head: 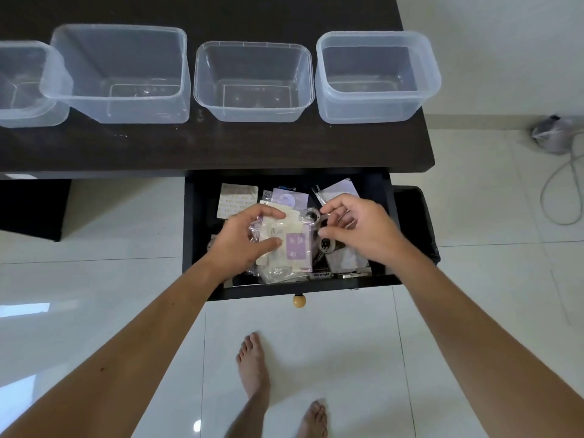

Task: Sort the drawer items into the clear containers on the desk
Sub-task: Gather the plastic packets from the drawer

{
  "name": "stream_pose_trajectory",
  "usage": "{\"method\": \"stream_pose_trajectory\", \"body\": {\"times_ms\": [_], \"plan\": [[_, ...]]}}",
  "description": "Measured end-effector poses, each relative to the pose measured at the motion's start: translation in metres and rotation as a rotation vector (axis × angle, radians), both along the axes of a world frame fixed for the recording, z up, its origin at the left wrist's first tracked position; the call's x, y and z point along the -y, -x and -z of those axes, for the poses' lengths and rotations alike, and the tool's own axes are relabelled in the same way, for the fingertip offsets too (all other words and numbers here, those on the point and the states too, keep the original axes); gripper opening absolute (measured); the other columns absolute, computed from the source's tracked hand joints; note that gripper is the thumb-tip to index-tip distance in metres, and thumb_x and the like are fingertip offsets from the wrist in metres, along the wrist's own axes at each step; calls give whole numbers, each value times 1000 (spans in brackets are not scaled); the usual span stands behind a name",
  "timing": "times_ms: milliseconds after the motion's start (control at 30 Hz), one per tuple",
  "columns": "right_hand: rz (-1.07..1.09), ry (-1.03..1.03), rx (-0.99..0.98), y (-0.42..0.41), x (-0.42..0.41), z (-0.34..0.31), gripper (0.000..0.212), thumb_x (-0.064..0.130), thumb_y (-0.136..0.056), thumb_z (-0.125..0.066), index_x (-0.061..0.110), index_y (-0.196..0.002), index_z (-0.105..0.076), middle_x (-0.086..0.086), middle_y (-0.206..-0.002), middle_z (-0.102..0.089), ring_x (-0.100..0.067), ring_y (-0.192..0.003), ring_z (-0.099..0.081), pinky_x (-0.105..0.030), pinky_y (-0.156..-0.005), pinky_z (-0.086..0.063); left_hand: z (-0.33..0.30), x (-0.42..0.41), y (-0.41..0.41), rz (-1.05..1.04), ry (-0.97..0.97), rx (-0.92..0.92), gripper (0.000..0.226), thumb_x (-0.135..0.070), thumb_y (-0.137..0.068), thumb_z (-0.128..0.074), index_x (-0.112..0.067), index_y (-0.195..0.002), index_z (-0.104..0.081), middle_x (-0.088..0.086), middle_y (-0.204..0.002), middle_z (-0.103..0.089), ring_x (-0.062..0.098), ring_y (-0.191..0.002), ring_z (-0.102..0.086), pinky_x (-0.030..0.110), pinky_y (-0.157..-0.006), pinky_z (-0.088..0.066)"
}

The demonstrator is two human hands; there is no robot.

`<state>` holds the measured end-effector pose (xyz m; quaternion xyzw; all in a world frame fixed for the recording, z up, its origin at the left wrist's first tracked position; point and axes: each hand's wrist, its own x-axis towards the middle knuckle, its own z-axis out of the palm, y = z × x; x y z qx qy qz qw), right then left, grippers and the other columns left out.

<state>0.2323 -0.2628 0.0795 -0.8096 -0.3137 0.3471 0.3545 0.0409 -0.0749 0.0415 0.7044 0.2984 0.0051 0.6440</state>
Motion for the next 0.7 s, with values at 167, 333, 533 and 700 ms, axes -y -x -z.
{"method": "stream_pose_trajectory", "body": {"times_ms": [167, 333, 533, 700], "plan": [[-363, 263, 249, -48, -1, -8, 53, 18, -71, -98, 28, -116, -74, 11, -105, -66, -7, -91, -59, -28, -80, -52, 2, -16, 10, 19, -20, -20, 41, -12, -87, -86, -41, -114, -72, -9, -131, -68, 25, -128, -63, 56, -106, -54], [-650, 532, 444, -64, -21, -10, 74, 24, -73, -95, 29, -138, -60, 10, -136, -50, -13, -120, -51, -36, -98, -52, 2, -15, 12, -1, -21, -7, 41, -9, -87, -85, -42, -110, -73, -5, -131, -67, 23, -129, -62, 48, -104, -56], [-734, 625, 600, -58, -26, 6, 63, 25, -78, -92, 24, -134, -62, 4, -127, -59, -19, -121, -42, -38, -98, -51, 0, -17, 16, -21, -39, 3, 41, -8, -88, -84, -41, -108, -73, -10, -129, -68, 13, -129, -59, 33, -98, -53], [-680, 586, 528, -63, -14, 0, 20, 32, -83, -88, 22, -90, -72, -1, -100, -61, -21, -104, -55, -44, -89, -56, -8, -19, 20, -68, -49, 12, 37, -9, -91, -81, -39, -111, -73, -12, -124, -68, 27, -107, -70, 51, -90, -60]]}}
